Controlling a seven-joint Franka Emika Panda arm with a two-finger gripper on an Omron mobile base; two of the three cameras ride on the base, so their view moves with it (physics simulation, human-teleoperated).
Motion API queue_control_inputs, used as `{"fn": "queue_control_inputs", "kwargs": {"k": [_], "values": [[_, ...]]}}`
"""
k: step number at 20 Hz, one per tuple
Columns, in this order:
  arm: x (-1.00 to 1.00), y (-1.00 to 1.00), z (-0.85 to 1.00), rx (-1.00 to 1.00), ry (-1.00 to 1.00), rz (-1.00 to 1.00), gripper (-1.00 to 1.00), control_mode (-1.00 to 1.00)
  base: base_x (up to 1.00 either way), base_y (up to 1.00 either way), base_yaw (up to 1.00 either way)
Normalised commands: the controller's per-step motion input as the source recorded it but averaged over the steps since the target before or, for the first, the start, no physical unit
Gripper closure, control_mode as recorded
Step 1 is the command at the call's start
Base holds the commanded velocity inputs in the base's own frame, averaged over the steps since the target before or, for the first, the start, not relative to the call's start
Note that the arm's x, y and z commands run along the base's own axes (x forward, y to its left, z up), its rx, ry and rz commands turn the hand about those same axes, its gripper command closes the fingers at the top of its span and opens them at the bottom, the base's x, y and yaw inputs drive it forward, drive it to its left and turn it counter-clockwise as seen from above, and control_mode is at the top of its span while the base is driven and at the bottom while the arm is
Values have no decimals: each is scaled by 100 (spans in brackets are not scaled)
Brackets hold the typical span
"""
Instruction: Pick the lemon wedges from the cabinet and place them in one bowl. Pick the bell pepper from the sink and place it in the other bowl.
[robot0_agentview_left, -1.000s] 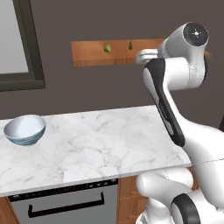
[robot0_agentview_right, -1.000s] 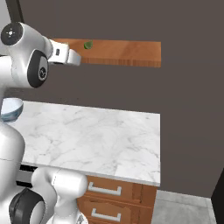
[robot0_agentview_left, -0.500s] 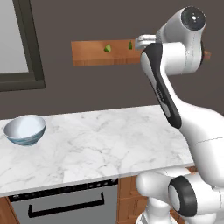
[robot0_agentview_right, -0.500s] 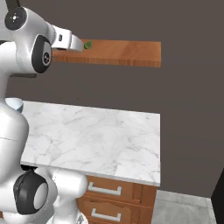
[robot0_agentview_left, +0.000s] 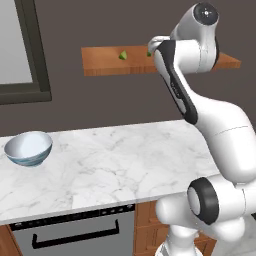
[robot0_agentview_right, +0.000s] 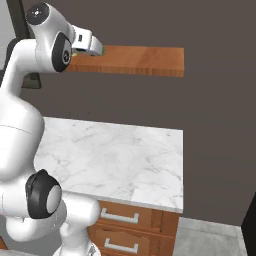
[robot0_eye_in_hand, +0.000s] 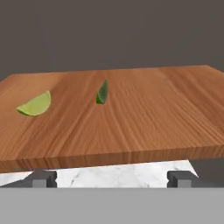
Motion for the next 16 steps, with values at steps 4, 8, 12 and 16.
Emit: {"fn": "queue_control_inputs", "kwargs": {"k": [4,8,12,16], "values": [[42,1,0,0,9,0,-100,-100,0,0,0],[34,12,-4,0,3,0,-100,-100,0,0,0],[37,13,-10,0,1,0,-100,-100,0,0,0],[42,9,-14,0,2,0,-100,-100,0,0,0]]}}
